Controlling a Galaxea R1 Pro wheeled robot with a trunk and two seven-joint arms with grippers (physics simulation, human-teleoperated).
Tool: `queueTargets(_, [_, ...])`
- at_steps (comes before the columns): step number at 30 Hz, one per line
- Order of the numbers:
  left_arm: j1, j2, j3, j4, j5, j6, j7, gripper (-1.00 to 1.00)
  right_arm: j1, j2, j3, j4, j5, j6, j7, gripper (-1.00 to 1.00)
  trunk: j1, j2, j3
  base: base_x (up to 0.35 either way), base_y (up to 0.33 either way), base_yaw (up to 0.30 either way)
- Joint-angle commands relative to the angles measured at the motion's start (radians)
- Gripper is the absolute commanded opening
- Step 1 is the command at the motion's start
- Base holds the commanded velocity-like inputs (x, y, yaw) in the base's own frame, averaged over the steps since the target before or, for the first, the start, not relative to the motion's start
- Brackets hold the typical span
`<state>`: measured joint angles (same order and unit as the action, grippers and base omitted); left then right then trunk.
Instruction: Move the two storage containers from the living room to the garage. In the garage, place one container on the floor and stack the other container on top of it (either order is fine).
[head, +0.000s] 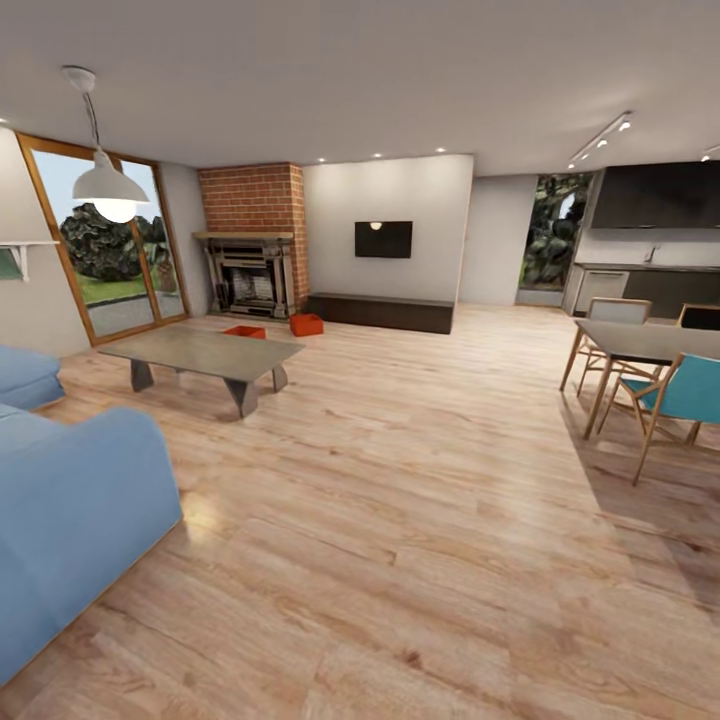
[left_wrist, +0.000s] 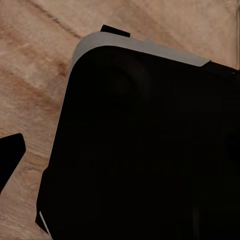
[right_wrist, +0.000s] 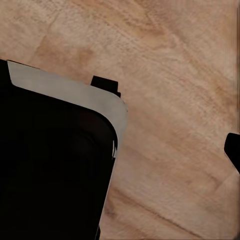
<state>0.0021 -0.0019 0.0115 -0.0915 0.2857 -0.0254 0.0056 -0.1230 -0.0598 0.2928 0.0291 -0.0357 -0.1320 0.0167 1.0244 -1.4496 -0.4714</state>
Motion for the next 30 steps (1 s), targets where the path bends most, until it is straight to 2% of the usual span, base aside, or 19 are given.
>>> queueTargets(1, [0.0, 0.0, 0.001, -0.001, 0.004, -0.002, 0.001, 1.0, -0.001, 0.0, 0.005, 0.003, -0.004, -0.006, 0.002, 1.0, 0.001, 0.0, -0.001, 0.324, 0.0, 0.0])
queueTargets(30, [0.001, 0.0, -0.002, -0.001, 0.001, 0.001, 0.0, 1.0, -0.001, 0.004, 0.003, 0.003, -0.001, -0.014, 0.002, 1.0, 0.001, 0.0, -0.001, 0.324, 0.0, 0.0])
